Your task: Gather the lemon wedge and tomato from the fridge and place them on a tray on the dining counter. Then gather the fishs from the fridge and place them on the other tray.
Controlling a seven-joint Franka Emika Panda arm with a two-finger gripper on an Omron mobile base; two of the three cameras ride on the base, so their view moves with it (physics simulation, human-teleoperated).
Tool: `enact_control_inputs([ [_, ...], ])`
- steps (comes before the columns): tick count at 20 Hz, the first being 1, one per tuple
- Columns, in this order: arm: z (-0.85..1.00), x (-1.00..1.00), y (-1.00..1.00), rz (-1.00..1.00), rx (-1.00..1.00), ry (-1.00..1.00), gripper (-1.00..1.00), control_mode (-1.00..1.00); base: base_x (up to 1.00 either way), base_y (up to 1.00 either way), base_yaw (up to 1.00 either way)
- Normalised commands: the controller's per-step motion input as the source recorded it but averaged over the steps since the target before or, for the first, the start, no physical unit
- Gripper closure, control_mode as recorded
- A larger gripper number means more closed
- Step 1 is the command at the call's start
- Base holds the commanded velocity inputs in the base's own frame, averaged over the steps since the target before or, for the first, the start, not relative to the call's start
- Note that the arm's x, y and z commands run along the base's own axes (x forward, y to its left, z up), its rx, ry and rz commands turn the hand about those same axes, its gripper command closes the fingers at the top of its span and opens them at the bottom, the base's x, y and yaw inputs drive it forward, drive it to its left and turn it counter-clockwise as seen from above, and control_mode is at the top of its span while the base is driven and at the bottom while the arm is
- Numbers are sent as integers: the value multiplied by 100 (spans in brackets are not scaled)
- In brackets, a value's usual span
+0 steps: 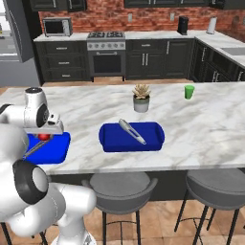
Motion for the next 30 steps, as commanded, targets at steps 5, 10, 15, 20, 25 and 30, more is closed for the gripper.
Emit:
enact_control_inputs([
  [5, -25, 0, 0, 0, 0, 0, 100, -100, 0, 0, 0],
  [10, -19, 0, 3, 0, 0, 0, 100, -100, 0, 0, 0],
  [15, -12, 2, 23, 0, 0, 0, 100, -100, 0, 0, 0],
  [20, -18, 7, 12, 0, 0, 0, 100, -100, 0, 0, 0],
  [25, -26, 15, 0, 0, 0, 0, 100, -100, 0, 0, 0],
  [30, -23, 17, 0, 0, 0, 0, 100, -100, 0, 0, 0],
])
